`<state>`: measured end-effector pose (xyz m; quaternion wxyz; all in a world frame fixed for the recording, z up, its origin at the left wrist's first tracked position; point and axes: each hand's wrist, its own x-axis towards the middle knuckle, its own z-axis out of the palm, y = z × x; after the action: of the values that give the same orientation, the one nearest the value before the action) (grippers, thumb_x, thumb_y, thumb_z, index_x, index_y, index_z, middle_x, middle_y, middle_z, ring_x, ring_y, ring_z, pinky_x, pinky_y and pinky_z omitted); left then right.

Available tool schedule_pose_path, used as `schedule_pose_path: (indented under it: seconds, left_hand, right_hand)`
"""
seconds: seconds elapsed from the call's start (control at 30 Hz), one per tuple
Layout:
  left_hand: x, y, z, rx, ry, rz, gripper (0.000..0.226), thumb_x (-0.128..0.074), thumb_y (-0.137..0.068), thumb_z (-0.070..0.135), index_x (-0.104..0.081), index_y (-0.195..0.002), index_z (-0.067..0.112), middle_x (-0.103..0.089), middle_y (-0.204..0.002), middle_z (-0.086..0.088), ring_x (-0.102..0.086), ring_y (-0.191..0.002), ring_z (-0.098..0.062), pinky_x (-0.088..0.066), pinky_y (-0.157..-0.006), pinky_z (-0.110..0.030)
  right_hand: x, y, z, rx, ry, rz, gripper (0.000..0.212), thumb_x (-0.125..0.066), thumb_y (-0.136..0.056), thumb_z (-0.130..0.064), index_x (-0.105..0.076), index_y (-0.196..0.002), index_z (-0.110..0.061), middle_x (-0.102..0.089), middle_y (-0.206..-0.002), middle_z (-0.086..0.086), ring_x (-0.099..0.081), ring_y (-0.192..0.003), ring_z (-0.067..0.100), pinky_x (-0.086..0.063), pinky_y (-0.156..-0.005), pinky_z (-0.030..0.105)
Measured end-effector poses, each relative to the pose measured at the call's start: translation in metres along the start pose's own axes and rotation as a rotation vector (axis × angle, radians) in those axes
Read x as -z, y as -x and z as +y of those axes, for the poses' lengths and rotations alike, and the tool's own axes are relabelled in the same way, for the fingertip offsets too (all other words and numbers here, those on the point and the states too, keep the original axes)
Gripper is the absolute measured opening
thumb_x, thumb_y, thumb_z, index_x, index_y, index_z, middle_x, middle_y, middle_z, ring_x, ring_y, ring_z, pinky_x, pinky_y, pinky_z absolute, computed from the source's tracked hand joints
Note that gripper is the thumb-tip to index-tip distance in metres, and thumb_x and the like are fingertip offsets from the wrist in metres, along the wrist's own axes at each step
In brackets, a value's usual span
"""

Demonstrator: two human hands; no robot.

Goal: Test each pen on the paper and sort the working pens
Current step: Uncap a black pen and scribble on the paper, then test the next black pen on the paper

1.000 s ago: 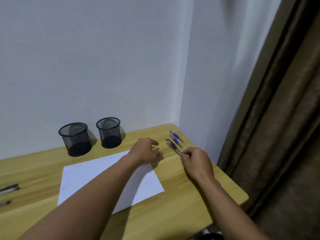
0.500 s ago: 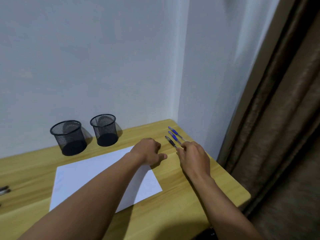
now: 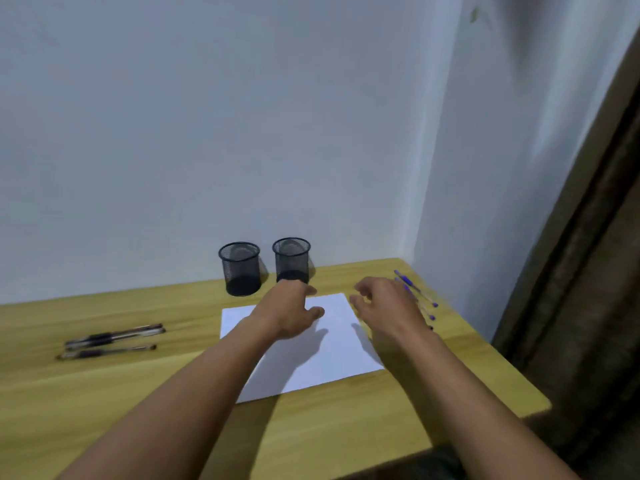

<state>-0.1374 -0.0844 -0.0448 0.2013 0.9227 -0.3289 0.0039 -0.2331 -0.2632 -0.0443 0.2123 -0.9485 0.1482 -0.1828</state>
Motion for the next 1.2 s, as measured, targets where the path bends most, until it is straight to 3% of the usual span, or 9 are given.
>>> schedule_pose_path:
  seconds: [0.1, 0.43, 0.57, 0.73, 0.87, 1.07, 1.2]
  left_hand:
    - [0.02, 0.036, -0.034, 0.076, 0.015, 0.054, 0.054, -0.064, -0.089, 0.044, -0.059, -0.136, 0.016, -0.059, -0.139, -0.001, -0.053, -0.129, -0.018, -0.045, -0.104, -0.033]
    - [0.072, 0.137, -0.153, 0.357, -0.027, 0.164, 0.047, -0.067, -0.088, 0.041, -0.065, -0.128, 0.017, -0.066, -0.129, -0.001, -0.059, -0.121, -0.02, -0.047, -0.101, -0.034]
    - [0.081, 0.162, -0.194, 0.447, -0.094, 0.214, 0.038, -0.064, -0.088, 0.035, -0.067, -0.122, 0.02, -0.068, -0.12, -0.003, -0.062, -0.111, -0.023, -0.05, -0.09, -0.034]
    - [0.081, 0.176, -0.224, 0.474, -0.121, 0.254, 0.038, -0.045, -0.078, 0.033, -0.069, -0.106, 0.022, -0.072, -0.102, -0.002, -0.066, -0.094, -0.026, -0.056, -0.076, -0.041]
    - [0.074, 0.178, -0.236, 0.452, -0.183, 0.278, 0.028, -0.049, -0.088, 0.034, -0.068, -0.106, 0.026, -0.072, -0.099, 0.001, -0.065, -0.092, -0.025, -0.055, -0.075, -0.04]
    - [0.071, 0.176, -0.245, 0.417, -0.279, 0.251, 0.029, -0.052, -0.093, 0.023, -0.069, -0.117, 0.022, -0.067, -0.119, -0.001, -0.057, -0.109, -0.025, -0.05, -0.086, -0.04]
    - [0.076, 0.176, -0.244, 0.389, -0.37, 0.197, 0.023, -0.059, -0.091, 0.028, -0.072, -0.11, 0.028, -0.065, -0.117, 0.002, -0.053, -0.107, -0.021, -0.047, -0.083, -0.035]
  right_hand:
    - [-0.013, 0.001, -0.043, 0.097, -0.007, -0.078, 0.034, -0.061, -0.096, -0.036, -0.071, -0.121, -0.016, -0.073, -0.118, 0.001, -0.064, -0.114, 0.022, -0.046, -0.082, 0.029]
    - [-0.094, 0.01, -0.181, 0.387, -0.037, -0.337, 0.044, -0.06, -0.098, -0.037, -0.063, -0.134, -0.013, -0.068, -0.131, 0.005, -0.061, -0.12, 0.024, -0.051, -0.094, 0.036]
    - [-0.135, 0.017, -0.224, 0.453, -0.023, -0.407, 0.044, -0.062, -0.095, -0.037, -0.063, -0.134, -0.017, -0.067, -0.13, 0.008, -0.063, -0.116, 0.028, -0.053, -0.094, 0.038]
    - [-0.168, 0.025, -0.251, 0.511, -0.011, -0.4, 0.028, -0.055, -0.098, -0.025, -0.067, -0.122, -0.018, -0.067, -0.113, 0.008, -0.064, -0.094, 0.028, -0.054, -0.078, 0.038]
    - [-0.19, 0.024, -0.259, 0.562, 0.051, -0.382, 0.017, -0.05, -0.097, -0.02, -0.067, -0.099, -0.017, -0.069, -0.101, 0.007, -0.064, -0.085, 0.028, -0.056, -0.073, 0.041]
    - [-0.207, 0.023, -0.259, 0.618, 0.056, -0.306, 0.019, -0.05, -0.101, -0.017, -0.068, -0.102, -0.014, -0.064, -0.112, 0.005, -0.058, -0.102, 0.026, -0.05, -0.073, 0.037]
    - [-0.2, 0.023, -0.254, 0.617, 0.051, -0.294, 0.02, -0.052, -0.1, -0.016, -0.071, -0.107, -0.014, -0.063, -0.112, 0.004, -0.058, -0.098, 0.023, -0.055, -0.08, 0.041]
